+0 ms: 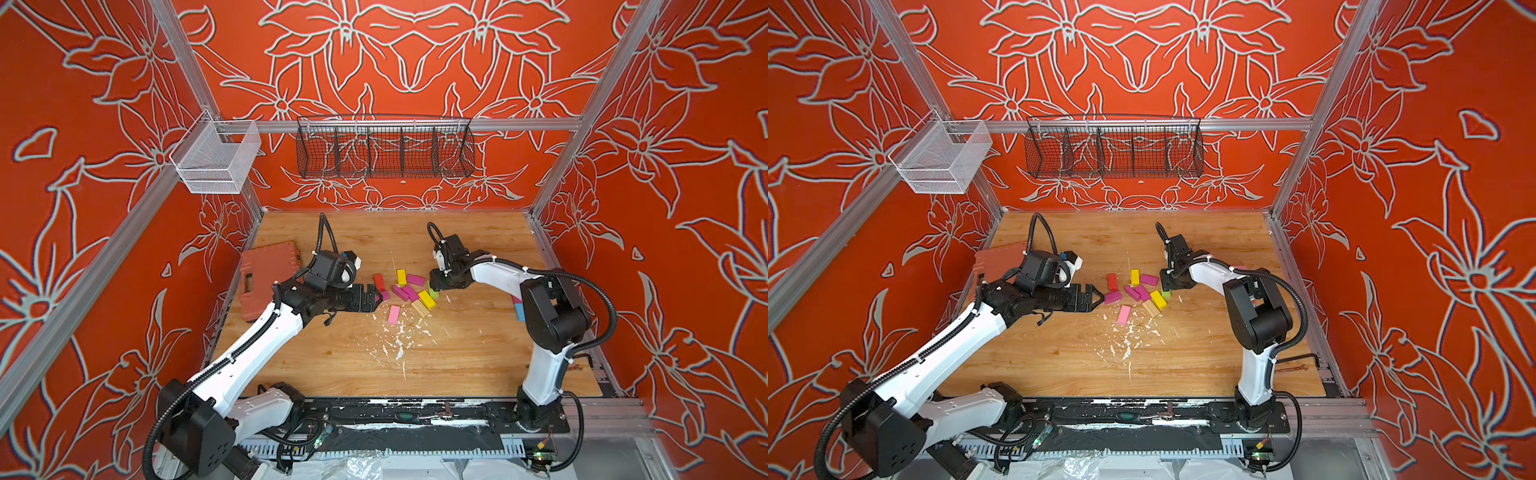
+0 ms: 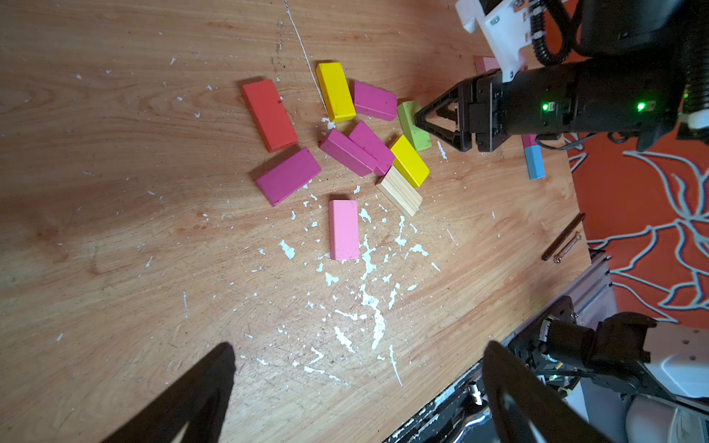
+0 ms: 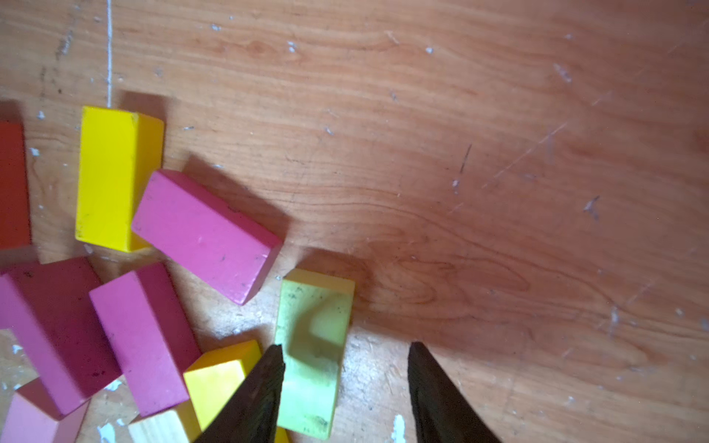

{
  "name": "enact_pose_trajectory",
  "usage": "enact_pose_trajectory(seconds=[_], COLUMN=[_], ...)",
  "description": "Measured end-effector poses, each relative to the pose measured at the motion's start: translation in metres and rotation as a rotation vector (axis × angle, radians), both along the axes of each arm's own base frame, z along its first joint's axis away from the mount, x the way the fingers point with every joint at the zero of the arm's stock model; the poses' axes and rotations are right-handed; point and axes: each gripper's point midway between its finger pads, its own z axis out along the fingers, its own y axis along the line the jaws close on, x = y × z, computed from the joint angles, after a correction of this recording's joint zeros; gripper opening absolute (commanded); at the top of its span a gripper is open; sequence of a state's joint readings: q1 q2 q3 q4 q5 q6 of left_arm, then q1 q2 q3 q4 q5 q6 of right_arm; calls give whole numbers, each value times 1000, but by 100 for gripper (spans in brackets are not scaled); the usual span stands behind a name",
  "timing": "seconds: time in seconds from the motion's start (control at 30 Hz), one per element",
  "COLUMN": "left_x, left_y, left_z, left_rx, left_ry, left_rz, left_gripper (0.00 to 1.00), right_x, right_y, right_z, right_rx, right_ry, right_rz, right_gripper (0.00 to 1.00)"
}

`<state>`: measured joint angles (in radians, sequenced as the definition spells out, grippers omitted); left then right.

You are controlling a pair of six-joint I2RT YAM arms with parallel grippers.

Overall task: Assemble the number 7 with building blocks
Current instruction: Adjust the building block at the center of the board.

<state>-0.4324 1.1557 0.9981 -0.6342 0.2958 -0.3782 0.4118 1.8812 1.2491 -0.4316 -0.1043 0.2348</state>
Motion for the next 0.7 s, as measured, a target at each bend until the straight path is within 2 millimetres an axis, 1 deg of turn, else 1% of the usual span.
enact_pose_trajectory(seconds=[0.2, 0.4, 0.7], left_x=[1, 3, 4], left_y=[-1, -1, -2], left_z=[-5, -3, -2], left_rx=[11, 10, 9], left_ry=[8, -3, -10], left_rz=[-10, -15, -18], left_gripper=[98, 98, 98], right_x=[-2, -4, -5], right_y=[3, 8, 4], right_z=[0, 0, -3], right_rx=[11, 27, 3], right_ry=[4, 9, 15], right_rz=[24, 37, 37], right_gripper=[61, 61, 61])
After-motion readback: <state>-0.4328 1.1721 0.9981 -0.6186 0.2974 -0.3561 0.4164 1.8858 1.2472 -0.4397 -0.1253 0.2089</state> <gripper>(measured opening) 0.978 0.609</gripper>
